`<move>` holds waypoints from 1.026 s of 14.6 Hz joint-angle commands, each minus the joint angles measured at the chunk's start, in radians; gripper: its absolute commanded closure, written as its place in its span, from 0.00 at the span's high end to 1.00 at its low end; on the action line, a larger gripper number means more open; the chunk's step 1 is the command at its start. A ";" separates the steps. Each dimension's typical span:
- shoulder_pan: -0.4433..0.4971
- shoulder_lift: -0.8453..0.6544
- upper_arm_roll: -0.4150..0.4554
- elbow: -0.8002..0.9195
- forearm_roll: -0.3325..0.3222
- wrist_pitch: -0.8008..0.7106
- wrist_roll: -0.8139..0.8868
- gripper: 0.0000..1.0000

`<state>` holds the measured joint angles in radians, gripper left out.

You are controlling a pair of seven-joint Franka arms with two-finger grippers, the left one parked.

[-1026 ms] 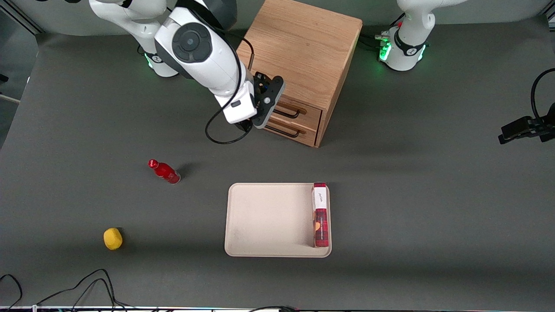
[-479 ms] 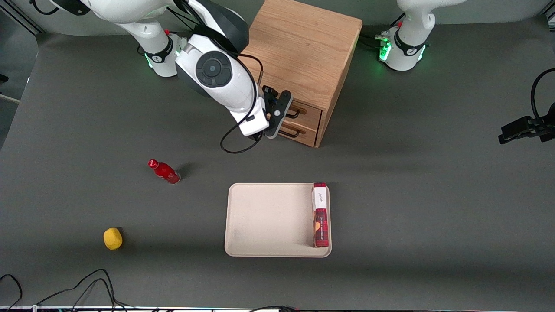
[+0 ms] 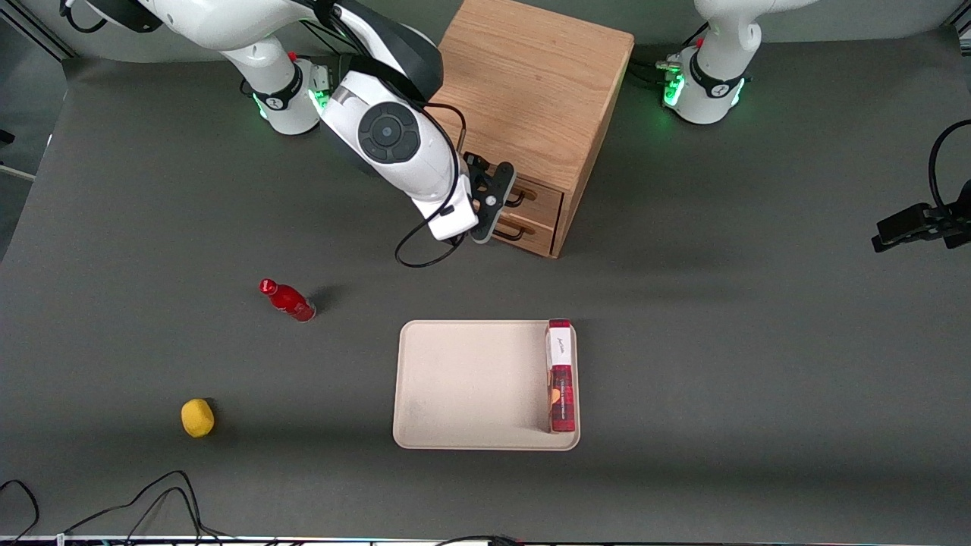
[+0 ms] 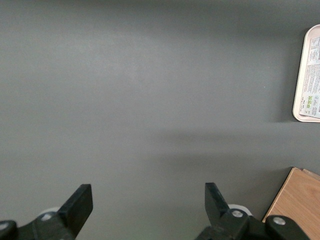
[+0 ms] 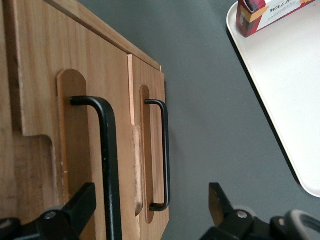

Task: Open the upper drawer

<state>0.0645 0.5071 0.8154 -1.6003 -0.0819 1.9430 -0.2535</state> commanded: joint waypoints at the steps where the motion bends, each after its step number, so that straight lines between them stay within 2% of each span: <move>1: 0.002 0.027 0.005 -0.006 -0.053 0.025 -0.015 1.00; 7: -0.008 0.034 -0.016 0.002 -0.062 0.045 -0.062 1.00; 15: -0.002 0.037 -0.101 0.046 -0.058 0.048 -0.107 1.00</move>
<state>0.0558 0.5348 0.7265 -1.5937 -0.1222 1.9895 -0.3395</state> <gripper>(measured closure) 0.000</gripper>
